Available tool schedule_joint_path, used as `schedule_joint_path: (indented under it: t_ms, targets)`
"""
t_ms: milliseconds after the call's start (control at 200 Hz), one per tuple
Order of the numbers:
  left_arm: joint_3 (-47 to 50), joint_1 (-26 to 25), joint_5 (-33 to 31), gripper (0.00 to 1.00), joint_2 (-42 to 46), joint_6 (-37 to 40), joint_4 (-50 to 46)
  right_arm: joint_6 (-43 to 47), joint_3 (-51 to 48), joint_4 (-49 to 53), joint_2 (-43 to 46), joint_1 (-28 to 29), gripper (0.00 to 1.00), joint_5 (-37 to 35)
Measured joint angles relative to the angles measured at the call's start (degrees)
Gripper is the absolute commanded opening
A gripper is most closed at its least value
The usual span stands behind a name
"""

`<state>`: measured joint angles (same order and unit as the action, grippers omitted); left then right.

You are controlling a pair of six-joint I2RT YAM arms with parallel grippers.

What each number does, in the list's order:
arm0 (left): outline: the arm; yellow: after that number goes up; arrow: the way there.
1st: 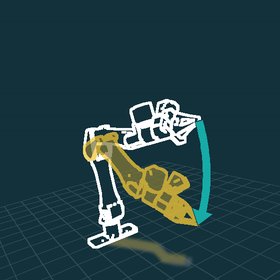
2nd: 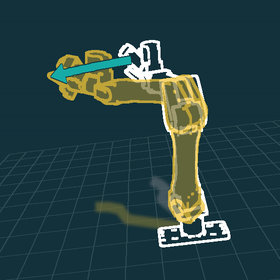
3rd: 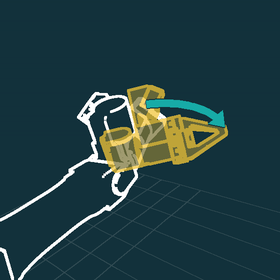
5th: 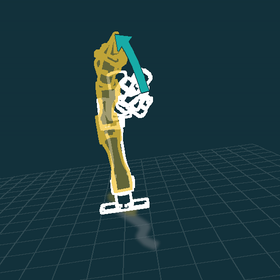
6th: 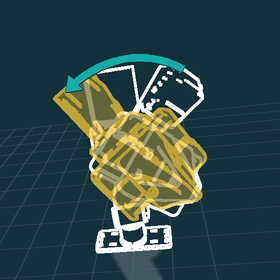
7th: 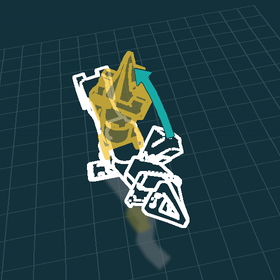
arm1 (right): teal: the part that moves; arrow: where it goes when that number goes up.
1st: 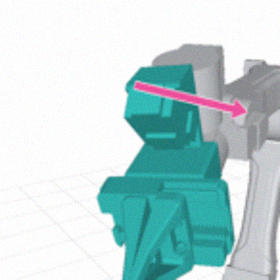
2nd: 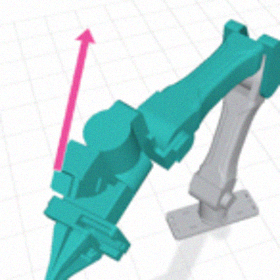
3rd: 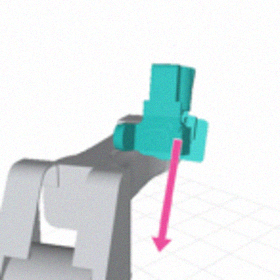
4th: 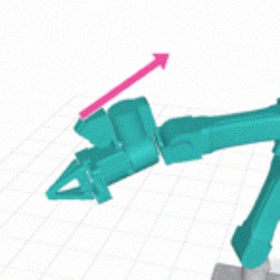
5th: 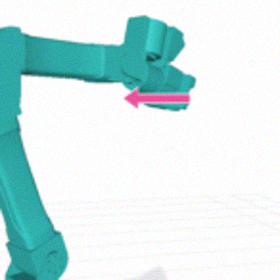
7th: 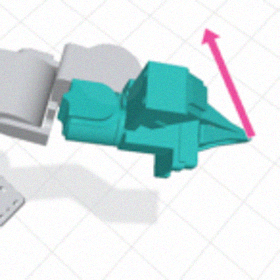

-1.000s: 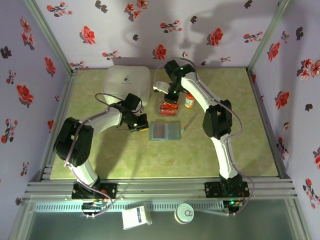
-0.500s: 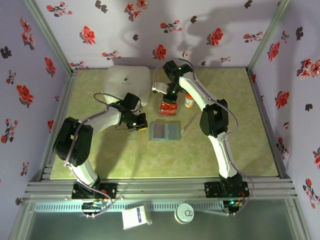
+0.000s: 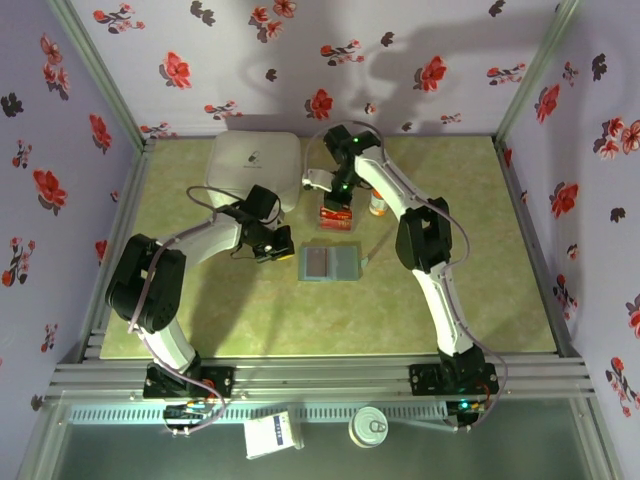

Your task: Take the credit cards out of the card holder

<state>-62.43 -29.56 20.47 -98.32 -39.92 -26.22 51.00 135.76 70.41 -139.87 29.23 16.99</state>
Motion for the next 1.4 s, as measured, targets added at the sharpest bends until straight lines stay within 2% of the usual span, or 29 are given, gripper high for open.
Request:
schedule_joint_path:
  t_ms: [115,165,330,485,625,765,1035,1400]
  targets:
    - [0.0,0.0,0.0,0.03,0.0,0.0,0.0,-0.44,0.0,-0.02,-0.2,-0.11,0.24,-0.07]
    - [0.0,0.0,0.02,0.03,0.0,0.02,0.0,-0.26,0.0,-0.07,-0.2,-0.17,0.27,-0.09]
    - [0.0,0.0,0.02,0.03,-0.07,0.02,0.02,-1.01,-1.31,-0.96,0.31,-0.76,0.27,-0.11]
    - [0.0,0.0,0.04,0.03,-0.09,0.02,0.04,-3.87,-8.39,-5.16,4.15,-1.14,0.27,-0.72]
    - [0.0,0.0,0.04,0.03,-0.11,0.02,0.07,-10.8,-15.5,-12.76,9.25,-1.11,0.23,-2.21]
    - [0.0,0.0,0.04,0.03,-0.42,0.02,0.46,-18.34,-18.4,-19.96,11.78,-0.7,0.23,-3.13]
    - [1.03,0.0,0.07,0.03,-0.61,0.02,1.22,-26.91,-19.21,-25.86,11.06,2.82,0.28,-5.84]
    - [2.49,0.0,0.07,0.03,-0.61,0.02,1.81,-28.81,-18.82,-25.75,7.54,5.27,0.39,-10.71]
